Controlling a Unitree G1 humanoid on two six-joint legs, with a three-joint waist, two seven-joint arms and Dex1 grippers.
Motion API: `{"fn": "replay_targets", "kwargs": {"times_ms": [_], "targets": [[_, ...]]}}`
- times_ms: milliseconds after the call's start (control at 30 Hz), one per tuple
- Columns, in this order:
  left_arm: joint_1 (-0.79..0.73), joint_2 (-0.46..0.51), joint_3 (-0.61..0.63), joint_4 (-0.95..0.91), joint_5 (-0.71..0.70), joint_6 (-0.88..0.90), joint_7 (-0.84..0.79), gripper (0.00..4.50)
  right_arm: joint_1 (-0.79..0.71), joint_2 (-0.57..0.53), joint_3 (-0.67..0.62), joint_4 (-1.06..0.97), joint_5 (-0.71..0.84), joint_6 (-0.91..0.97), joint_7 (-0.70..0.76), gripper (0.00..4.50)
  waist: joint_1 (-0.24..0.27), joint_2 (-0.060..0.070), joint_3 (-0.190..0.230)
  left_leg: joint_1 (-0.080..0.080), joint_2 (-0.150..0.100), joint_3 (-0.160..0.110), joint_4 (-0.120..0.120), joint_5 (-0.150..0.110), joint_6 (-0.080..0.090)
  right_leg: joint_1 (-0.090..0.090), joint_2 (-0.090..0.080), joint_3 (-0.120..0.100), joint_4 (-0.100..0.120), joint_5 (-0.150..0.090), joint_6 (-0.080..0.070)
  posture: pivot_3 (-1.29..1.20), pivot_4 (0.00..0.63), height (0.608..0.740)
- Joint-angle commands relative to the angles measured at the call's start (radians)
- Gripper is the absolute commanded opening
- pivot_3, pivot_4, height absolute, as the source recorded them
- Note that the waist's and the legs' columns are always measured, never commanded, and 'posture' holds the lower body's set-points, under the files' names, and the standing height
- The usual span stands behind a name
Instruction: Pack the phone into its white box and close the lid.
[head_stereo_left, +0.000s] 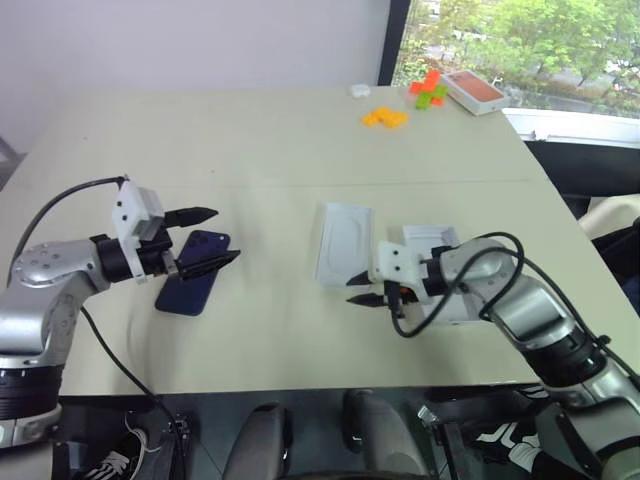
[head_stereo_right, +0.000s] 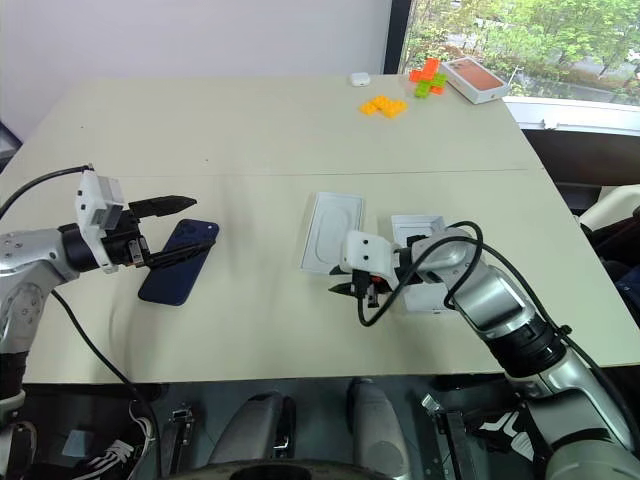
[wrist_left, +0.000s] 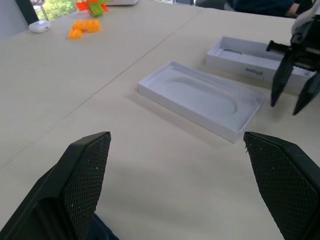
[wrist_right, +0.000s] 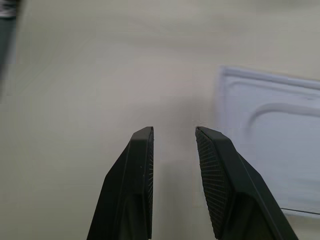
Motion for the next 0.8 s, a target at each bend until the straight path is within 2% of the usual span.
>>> {"fn": "replay_targets", "kwargs": {"times_ms": [33,167,367,467,600,800], "targets": [[-0.008,0.005,0.017,-0.003,0.002,-0.026,-0.003,4.5,-0.045,0.042,-0.014,0.04,-0.043,-0.015,-0.064,1.38,-0.002,0.0,0.0,0.001,0.0,0.0,0.0,0.0,0.0,0.0,0.0,0.0,0.0,0.0,-0.001,0.0,0.15,0.74],[-0.004,0.006,0.017,-0.007,-0.004,-0.025,-0.003,4.5,-0.094,0.129,-0.053,0.039,-0.001,0.095,-0.129,1.38,-0.001,0.0,0.0,0.0,0.001,-0.001,0.0,0.0,0.0,-0.001,0.002,0.0,0.001,0.0,0.0,0.0,0.15,0.74],[-0.001,0.004,0.017,-0.005,-0.002,-0.031,-0.001,4.5,-0.101,0.13,-0.019,0.02,-0.028,0.174,-0.146,1.38,0.008,0.0,0.0,-0.001,-0.001,-0.001,0.0,0.0,0.0,-0.001,-0.002,0.0,0.0,0.0,0.0,0.0,0.15,0.74],[-0.002,0.001,0.013,-0.002,-0.002,-0.032,0.0,4.5,-0.096,0.125,0.0,0.02,-0.045,0.185,-0.147,2.24,0.005,0.0,0.0,-0.001,-0.002,0.0,0.0,0.0,0.0,-0.001,-0.003,0.0,0.0,0.0,0.0,0.0,0.15,0.74],[0.002,0.001,0.014,-0.005,-0.008,-0.025,0.0,4.5,-0.099,0.111,0.025,0.021,-0.071,0.174,-0.143,4.1,0.005,0.0,0.0,-0.001,-0.001,-0.001,0.0,0.0,0.0,-0.001,-0.001,-0.001,0.0,0.0,0.0,0.0,0.15,0.74],[-0.007,-0.002,0.008,0.0,-0.004,-0.026,0.003,4.5,-0.092,0.089,0.072,0.026,-0.107,0.182,-0.126,4.1,0.003,0.0,0.0,-0.001,0.0,-0.001,0.0,0.0,0.0,-0.001,-0.001,0.0,0.0,0.0,-0.001,0.0,0.15,0.74]]}}
